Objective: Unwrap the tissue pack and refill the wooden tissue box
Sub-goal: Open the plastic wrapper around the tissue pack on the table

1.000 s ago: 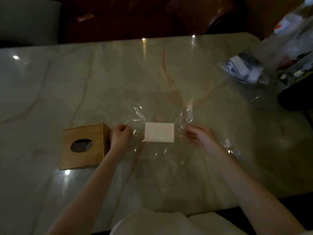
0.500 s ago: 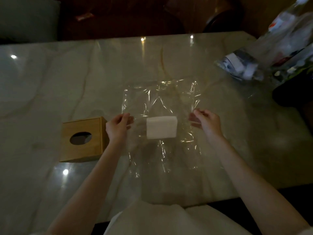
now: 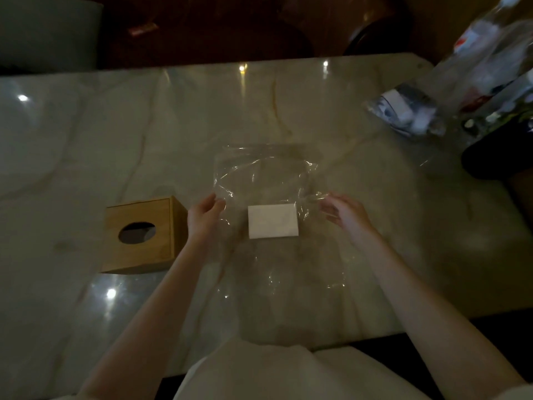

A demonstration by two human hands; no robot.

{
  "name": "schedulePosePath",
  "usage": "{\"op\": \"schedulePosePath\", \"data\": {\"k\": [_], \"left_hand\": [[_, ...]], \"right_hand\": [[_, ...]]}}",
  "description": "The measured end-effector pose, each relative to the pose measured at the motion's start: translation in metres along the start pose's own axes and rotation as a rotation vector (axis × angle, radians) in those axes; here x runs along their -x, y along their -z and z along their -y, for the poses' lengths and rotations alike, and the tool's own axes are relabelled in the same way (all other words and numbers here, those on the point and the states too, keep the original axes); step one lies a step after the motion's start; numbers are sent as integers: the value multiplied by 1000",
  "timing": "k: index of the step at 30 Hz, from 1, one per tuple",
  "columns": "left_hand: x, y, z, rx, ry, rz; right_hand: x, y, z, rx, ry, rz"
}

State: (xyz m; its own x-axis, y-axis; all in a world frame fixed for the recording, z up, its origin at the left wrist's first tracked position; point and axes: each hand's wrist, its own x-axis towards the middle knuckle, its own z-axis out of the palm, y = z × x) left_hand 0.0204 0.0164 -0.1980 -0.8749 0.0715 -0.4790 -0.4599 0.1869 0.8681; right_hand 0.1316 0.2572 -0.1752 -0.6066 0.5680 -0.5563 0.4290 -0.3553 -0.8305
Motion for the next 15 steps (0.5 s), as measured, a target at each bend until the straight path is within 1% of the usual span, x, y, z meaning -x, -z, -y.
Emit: {"op": "schedulePosePath", "data": {"k": [3,5,7,9,11,14,15], "left_hand": [[-1,5,16,-37,62,24],[-1,6,20,-48,73,8],[1,4,23,-59,71,28],[4,1,26,-82,72,51],[7,2,27,-105,59,22],[13,6,25,34,38,-43],[16,7,23,92,25,-51]], "right_hand": [[-2,4,-12,99,-31,-21],[-2,5,-18,128,-47,-3],[0,3,-23,158,-56,41],[4,-1,-26,156,-91,86],[4,-3,-27,131,-93,88],[3,0,-25,83,-32,32],[4,2,-24,79,-24,52]]}}
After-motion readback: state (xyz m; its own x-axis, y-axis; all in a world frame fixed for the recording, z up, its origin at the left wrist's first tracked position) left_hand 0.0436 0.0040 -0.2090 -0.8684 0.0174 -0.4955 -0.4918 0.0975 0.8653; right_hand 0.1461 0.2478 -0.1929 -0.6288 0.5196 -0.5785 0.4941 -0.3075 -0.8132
